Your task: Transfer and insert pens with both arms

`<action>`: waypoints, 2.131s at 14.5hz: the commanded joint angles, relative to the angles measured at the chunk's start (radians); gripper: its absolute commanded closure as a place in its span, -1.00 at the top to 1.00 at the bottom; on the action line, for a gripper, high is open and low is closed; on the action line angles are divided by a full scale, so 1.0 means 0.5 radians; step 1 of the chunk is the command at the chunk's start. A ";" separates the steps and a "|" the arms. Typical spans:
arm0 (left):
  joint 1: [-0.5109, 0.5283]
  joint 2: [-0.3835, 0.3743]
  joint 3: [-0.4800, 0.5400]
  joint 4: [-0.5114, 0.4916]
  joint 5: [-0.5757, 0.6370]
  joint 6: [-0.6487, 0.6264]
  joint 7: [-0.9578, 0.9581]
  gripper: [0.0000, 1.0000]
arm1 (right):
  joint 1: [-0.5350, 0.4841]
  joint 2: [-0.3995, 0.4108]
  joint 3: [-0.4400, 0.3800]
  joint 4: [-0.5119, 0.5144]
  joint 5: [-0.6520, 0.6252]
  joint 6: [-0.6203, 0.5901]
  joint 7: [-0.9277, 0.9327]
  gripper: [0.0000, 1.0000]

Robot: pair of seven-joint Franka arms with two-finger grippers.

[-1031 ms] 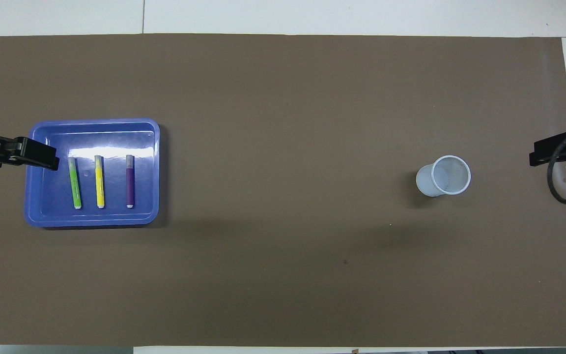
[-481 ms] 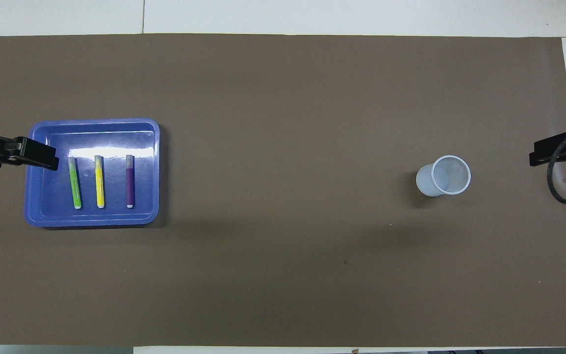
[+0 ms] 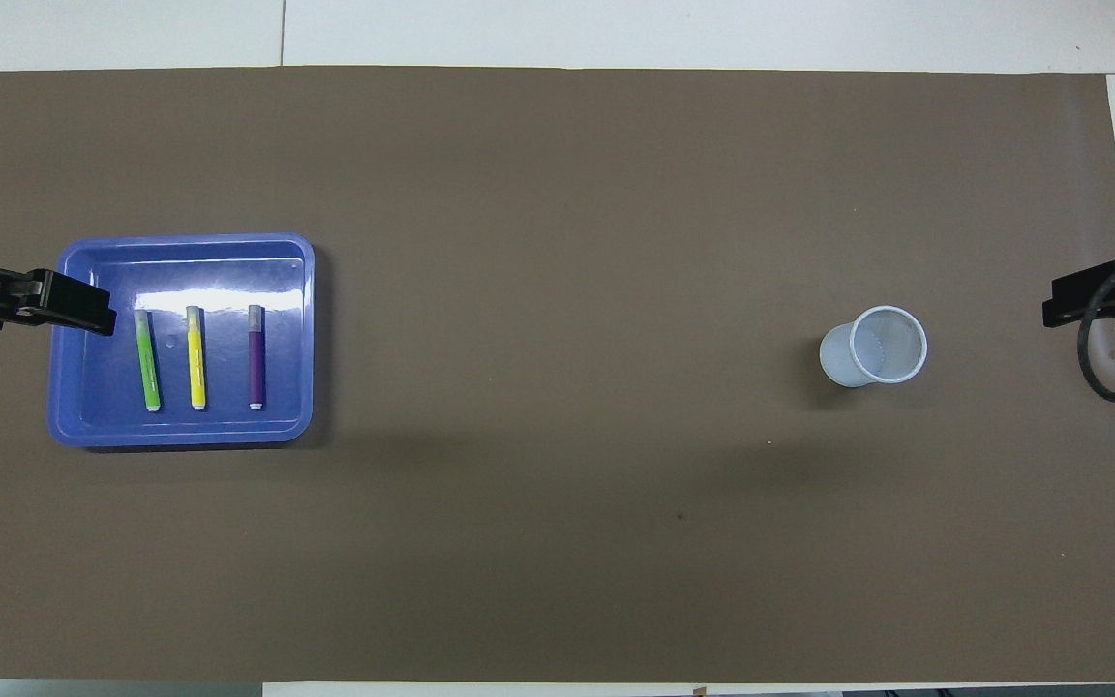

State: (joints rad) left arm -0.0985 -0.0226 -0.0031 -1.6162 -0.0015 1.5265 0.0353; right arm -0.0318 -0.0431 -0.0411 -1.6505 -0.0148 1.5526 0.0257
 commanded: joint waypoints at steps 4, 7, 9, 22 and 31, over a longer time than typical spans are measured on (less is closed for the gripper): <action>0.010 -0.022 0.003 -0.041 -0.028 0.021 0.000 1.00 | -0.013 -0.012 -0.001 -0.015 0.027 0.000 -0.045 1.00; 0.007 -0.047 0.003 -0.084 -0.025 0.024 0.006 1.00 | -0.013 -0.012 -0.001 -0.015 0.027 0.000 -0.042 1.00; 0.007 -0.062 0.009 -0.130 -0.025 0.027 -0.009 1.00 | -0.013 -0.012 -0.001 -0.015 0.027 0.000 -0.042 1.00; 0.236 -0.093 0.009 -0.857 -0.025 0.711 0.174 1.00 | -0.010 -0.012 -0.001 -0.015 0.027 0.015 -0.039 1.00; 0.492 0.315 0.003 -0.955 -0.028 1.201 0.255 1.00 | 0.079 -0.070 0.036 -0.150 0.498 0.005 -0.110 1.00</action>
State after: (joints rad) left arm 0.1193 0.1371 0.0054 -2.0539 -0.0015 2.0605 0.1532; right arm 0.0121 -0.0442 -0.0221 -1.6771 0.1401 1.5333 -0.0024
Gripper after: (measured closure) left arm 0.000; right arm 0.000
